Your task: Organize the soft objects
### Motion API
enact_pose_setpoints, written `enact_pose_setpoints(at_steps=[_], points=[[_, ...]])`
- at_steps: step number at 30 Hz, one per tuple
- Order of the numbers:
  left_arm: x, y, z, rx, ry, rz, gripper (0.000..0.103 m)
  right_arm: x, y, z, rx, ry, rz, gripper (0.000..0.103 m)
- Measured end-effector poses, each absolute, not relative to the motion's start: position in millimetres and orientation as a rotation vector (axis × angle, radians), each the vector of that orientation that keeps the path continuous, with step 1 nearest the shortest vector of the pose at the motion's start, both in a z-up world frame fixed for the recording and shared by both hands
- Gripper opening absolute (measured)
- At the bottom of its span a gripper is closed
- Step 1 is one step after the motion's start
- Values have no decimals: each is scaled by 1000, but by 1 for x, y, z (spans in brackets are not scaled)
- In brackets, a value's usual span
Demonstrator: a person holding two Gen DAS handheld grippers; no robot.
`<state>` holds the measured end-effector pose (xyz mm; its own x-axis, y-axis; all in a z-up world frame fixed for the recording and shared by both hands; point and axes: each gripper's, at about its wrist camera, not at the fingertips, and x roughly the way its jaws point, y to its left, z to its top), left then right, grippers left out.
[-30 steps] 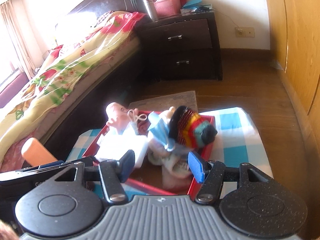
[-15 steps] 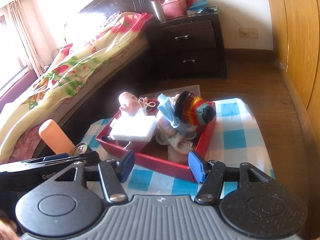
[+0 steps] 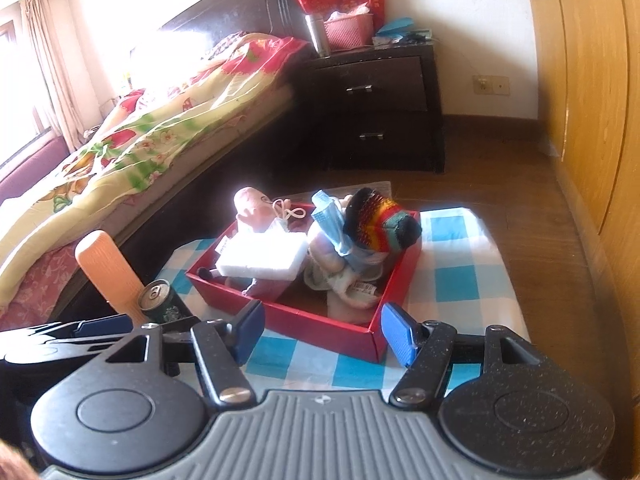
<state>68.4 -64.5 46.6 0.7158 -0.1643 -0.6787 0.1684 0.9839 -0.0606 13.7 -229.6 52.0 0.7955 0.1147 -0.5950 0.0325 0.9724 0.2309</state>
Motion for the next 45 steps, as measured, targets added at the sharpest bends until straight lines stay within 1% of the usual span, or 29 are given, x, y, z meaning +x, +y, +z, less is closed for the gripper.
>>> enact_pose_setpoints(at_steps=[23, 36, 45], points=[[66, -65, 49, -5, 742, -175, 79, 15, -228, 48, 221, 651, 24, 44], [59, -74, 57, 92, 655, -134, 80, 13, -231, 50, 241, 643, 27, 44], [59, -73, 58, 87, 654, -134, 80, 13, -230, 51, 242, 636, 28, 44]])
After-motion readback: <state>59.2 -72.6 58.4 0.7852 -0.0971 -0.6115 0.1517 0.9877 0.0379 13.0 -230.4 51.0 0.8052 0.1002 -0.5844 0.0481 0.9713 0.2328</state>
